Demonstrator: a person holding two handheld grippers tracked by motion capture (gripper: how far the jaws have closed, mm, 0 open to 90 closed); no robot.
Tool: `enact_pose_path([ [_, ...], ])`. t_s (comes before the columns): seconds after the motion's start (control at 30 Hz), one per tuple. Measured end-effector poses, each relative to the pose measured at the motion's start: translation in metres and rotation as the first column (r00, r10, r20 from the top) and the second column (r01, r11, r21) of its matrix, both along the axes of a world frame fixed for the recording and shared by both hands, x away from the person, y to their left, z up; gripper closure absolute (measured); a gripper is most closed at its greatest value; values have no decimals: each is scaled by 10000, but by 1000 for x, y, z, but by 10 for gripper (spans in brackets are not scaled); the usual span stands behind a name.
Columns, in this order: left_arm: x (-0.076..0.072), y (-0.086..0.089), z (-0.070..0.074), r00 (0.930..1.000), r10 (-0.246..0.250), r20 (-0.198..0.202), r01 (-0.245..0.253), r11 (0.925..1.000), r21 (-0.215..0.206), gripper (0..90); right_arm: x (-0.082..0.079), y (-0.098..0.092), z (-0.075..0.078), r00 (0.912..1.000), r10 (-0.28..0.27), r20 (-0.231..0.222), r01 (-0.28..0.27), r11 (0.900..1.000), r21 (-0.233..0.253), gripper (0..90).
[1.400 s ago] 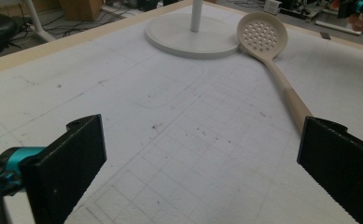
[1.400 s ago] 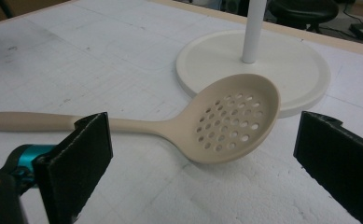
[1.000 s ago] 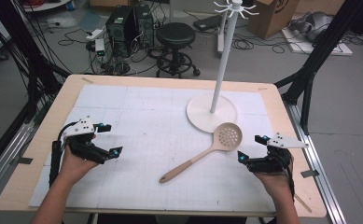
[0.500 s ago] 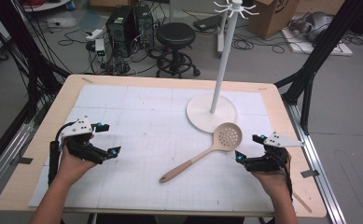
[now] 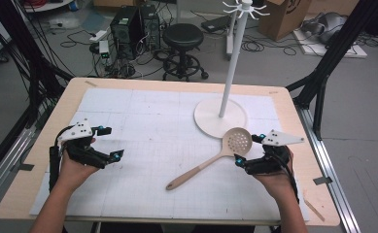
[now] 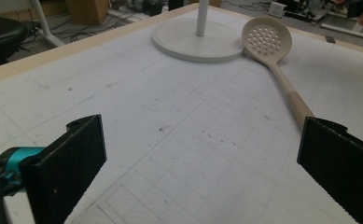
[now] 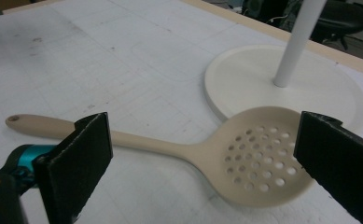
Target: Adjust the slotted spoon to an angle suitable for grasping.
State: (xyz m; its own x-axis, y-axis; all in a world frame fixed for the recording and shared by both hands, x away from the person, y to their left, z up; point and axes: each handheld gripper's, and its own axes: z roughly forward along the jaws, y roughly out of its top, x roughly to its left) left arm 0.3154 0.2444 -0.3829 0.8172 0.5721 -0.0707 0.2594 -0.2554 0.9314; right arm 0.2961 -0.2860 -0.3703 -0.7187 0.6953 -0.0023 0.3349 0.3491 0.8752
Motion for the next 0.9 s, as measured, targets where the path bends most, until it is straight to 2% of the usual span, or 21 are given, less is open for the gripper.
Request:
enact_pose_path([
  [0.03,0,0,1,10000,-29,17,29,10000,44,17,0,0,0,10000,0,0,0,10000,0,35],
  [0.2,0,0,2,10000,-23,82,23,10000,42,17,12,22,12,9982,590,-74,-593,9965,-586,35],
  [0.3,0,0,2,10000,-5,88,5,10000,49,17,17,30,15,9970,763,-125,-770,9943,-733,35],
  [0.6,-1,-1,2,10000,-48,56,47,9998,174,17,23,43,13,9933,1084,-398,-1122,9876,-1100,35],
  [0.7,-1,-2,1,10000,-42,60,40,9998,197,17,25,47,12,9917,1179,-514,-1236,9841,-1275,36],
  [0.9,0,-2,1,10000,-38,59,37,9997,242,17,28,57,9,9852,1553,-723,-1660,9697,-1791,59],
])
